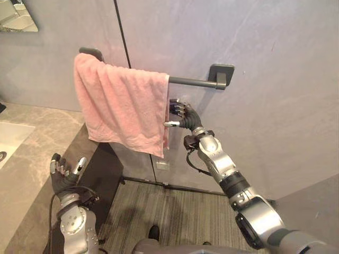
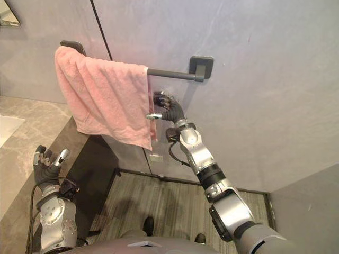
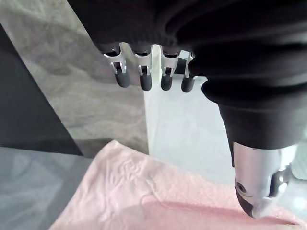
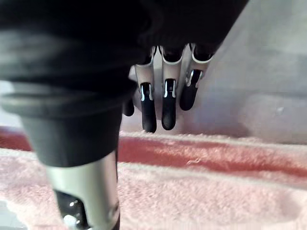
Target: Organize washtable
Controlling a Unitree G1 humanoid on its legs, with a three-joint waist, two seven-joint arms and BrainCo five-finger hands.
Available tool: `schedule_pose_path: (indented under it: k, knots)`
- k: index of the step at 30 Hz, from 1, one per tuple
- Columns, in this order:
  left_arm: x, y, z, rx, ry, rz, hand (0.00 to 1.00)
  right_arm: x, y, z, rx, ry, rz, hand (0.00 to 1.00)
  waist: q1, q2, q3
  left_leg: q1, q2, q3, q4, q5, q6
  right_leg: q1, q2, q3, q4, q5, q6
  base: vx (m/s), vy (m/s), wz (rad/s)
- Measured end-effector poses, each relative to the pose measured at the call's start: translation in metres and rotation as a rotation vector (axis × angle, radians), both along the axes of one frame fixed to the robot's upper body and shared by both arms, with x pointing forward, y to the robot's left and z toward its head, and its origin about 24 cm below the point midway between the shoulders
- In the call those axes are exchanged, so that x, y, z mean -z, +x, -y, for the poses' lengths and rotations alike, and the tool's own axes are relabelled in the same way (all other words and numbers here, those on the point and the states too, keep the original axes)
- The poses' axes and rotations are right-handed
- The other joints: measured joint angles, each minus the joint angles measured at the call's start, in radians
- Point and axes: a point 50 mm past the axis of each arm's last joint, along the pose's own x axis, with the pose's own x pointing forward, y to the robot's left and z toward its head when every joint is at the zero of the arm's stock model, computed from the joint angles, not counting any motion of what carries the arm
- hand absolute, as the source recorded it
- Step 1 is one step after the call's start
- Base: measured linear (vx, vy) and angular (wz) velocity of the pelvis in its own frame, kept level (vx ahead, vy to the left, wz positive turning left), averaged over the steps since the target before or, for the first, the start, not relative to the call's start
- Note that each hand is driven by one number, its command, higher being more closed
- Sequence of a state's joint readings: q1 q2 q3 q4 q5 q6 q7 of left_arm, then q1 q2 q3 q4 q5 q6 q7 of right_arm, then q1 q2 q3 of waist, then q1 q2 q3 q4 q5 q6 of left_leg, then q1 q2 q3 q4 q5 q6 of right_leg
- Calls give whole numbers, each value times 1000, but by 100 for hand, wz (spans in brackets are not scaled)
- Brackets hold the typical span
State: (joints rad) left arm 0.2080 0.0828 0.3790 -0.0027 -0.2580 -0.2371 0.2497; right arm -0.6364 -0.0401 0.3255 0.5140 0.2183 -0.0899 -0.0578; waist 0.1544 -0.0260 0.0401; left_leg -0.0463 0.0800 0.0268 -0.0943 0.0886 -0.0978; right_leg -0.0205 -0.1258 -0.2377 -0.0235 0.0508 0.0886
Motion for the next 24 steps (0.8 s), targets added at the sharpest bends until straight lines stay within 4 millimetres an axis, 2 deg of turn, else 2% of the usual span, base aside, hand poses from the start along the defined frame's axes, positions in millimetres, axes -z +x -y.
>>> schedule_pose_path:
  k: [4,8,9,16,24]
  knots:
    - [-5,8,5,35,10,20,0,7,1,-4,-10,-19,-36,0,20,1,1,-15,14,-10,0,7,-10,-8,15,-8,-2,3,-6,-37,-28,6]
    - [-6,10,8,48,12,27,0,13,2,-8,-25,-19,-74,0,21,7,5,-20,21,-18,0,12,-16,-9,21,-19,-2,2,-10,-14,-20,6]
    - [-9,11,8,52,16,36,0,12,2,-10,-36,-27,-73,100,21,7,5,-21,24,-18,0,12,-17,-9,23,-19,-2,3,-10,0,0,0]
    - [-28,21,5,68,66,101,0,9,-1,-24,-110,-34,-69,100,25,18,17,-18,41,0,0,11,-19,-14,40,-1,-5,4,-20,-5,-19,-7]
    - [-34,28,6,70,71,131,0,10,-2,-24,-123,-7,-89,100,28,26,23,-16,61,23,1,13,-23,-15,62,18,-25,12,-33,10,-31,-9]
